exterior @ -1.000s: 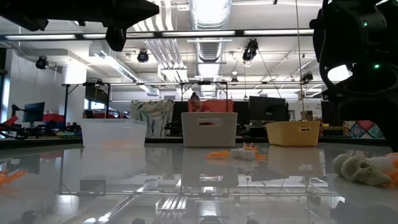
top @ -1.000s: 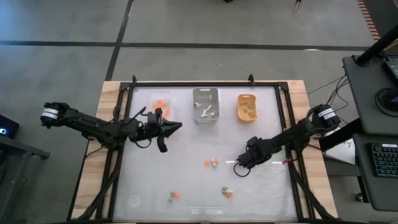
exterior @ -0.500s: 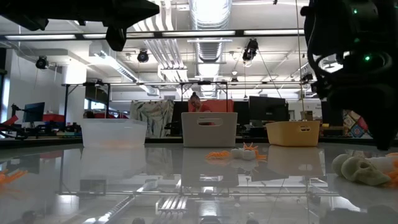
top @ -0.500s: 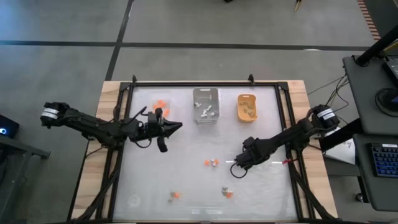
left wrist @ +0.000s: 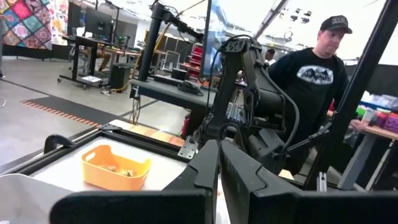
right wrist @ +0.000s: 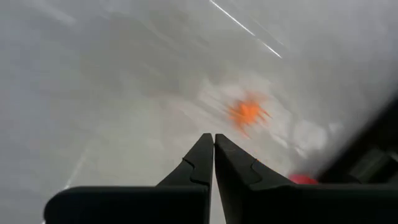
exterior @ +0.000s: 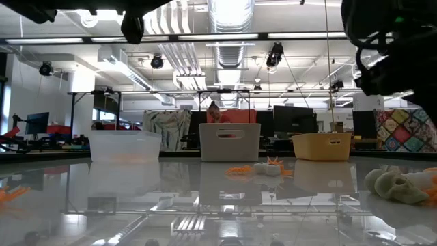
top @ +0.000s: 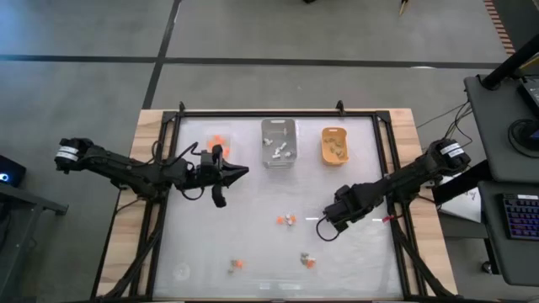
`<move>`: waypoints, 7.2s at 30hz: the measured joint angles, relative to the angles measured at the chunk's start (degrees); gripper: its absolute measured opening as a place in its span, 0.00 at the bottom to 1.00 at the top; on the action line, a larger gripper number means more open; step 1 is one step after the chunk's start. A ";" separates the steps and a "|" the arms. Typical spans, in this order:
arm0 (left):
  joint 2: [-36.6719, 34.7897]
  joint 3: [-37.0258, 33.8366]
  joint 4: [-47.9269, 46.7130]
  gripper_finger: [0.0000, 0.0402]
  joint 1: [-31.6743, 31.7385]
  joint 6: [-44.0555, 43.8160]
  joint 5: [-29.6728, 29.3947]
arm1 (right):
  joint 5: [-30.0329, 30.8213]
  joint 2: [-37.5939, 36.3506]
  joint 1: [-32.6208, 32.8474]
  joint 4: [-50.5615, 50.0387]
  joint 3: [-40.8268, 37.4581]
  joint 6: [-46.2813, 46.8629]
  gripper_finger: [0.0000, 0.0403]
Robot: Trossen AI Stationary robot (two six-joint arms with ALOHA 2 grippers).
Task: Sort Halloween decoration
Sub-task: Put the orange spider toy into the transparent white bin
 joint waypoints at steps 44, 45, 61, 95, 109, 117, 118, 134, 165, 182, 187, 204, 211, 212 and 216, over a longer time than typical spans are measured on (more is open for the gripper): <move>0.20 0.44 -2.42 0.00 0.01 0.91 -0.01 | 2.31 8.53 -1.47 2.35 -2.95 -5.45 0.03; 0.20 0.44 -2.42 0.00 0.01 0.91 -0.01 | 2.39 8.55 -1.47 2.39 -2.95 -5.45 0.03; 0.28 0.42 -2.29 0.00 0.01 0.87 -0.06 | 10.24 3.09 -1.49 4.62 -2.01 -7.65 0.02; 3.62 0.31 -7.23 0.00 -0.49 1.07 1.50 | 29.09 -17.29 -5.97 52.17 -13.91 -30.26 0.02; 13.39 0.35 4.57 0.00 -0.65 1.10 1.50 | 28.43 -9.94 -3.14 89.95 -32.91 -67.77 0.02; 12.85 0.38 5.72 0.00 -0.62 1.13 1.04 | 31.18 -9.12 -3.46 92.26 -36.30 -65.04 0.08; 12.90 0.38 6.25 0.00 -0.60 1.13 1.00 | 31.06 -8.81 -3.46 92.02 -36.13 -64.69 0.10; 12.85 0.40 8.29 0.00 -0.58 1.24 0.86 | 31.32 7.27 -3.80 92.69 -29.40 -62.64 0.56; 13.65 0.40 7.26 0.00 -0.66 2.04 0.95 | 31.47 4.51 -4.22 90.92 -28.08 -61.30 0.03; 28.29 0.49 24.10 0.30 -1.90 11.21 9.60 | 13.35 -0.48 -7.05 115.99 -17.76 -70.18 0.02; 32.39 0.49 31.14 0.34 -2.39 12.97 10.72 | 12.85 1.51 -7.13 115.94 -13.33 -71.95 0.02; 34.51 0.55 37.44 0.29 -2.74 13.00 15.42 | 12.59 3.54 -8.65 114.90 -10.58 -71.77 0.02; 34.51 1.43 37.38 0.20 -2.74 12.71 14.47 | 12.57 3.48 -8.71 114.85 -10.58 -72.20 0.02; 34.51 1.43 37.36 0.19 -2.74 12.71 14.46 | 12.57 3.48 -8.71 114.75 -10.58 -72.22 0.02; 34.51 1.45 37.32 0.10 -2.72 12.71 14.27 | 12.53 3.48 -8.71 114.25 -10.58 -72.24 0.02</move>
